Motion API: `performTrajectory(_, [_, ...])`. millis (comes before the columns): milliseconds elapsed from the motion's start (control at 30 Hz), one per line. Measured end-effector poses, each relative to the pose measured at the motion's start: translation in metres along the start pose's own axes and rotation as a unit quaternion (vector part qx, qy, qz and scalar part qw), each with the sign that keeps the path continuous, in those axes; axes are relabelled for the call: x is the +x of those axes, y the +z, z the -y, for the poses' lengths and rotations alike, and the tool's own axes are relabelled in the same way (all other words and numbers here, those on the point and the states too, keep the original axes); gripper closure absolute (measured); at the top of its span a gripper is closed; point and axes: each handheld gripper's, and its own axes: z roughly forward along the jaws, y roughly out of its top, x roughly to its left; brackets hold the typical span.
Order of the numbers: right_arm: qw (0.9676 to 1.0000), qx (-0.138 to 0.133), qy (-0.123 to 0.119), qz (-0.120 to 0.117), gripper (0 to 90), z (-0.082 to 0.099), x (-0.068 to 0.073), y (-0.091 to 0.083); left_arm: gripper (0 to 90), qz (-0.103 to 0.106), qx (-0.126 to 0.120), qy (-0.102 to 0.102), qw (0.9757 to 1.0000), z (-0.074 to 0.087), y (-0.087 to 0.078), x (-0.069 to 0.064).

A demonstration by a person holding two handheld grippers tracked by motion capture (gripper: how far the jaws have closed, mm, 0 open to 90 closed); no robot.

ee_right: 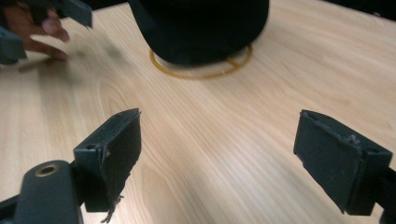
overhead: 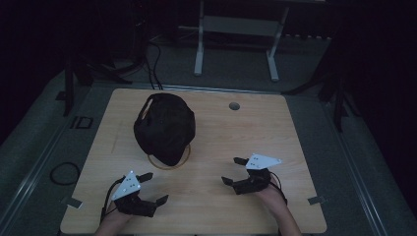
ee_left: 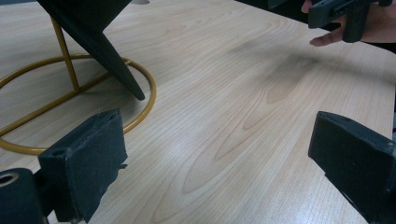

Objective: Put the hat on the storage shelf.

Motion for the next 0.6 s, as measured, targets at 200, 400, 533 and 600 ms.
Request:
performTrajectory(200, [0.9997, 0.013, 0.010, 0.016, 14.9, 0.018, -0.005, -0.010, 4.5, 0.000, 0.001, 0.000, 1.0000, 0.001, 0.001, 0.000])
performTrajectory(400, [0.9991, 0.018, 0.012, 0.035, 15.0, 0.031, -0.009, -0.022, 4.5, -0.001, 0.003, 0.000, 1.0000, 0.001, 0.001, 0.000])
performTrajectory(533, [0.9986, 0.018, 0.012, 0.048, 15.1, 0.037, -0.010, -0.031, 4.5, 0.000, 0.001, -0.001, 1.0000, 0.002, 0.001, 0.000])
performTrajectory(600, [0.9984, 0.018, 0.017, 0.050, 15.1, 0.041, -0.012, -0.035, 4.5, -0.001, 0.004, 0.000, 1.0000, 0.002, 0.001, 0.000])
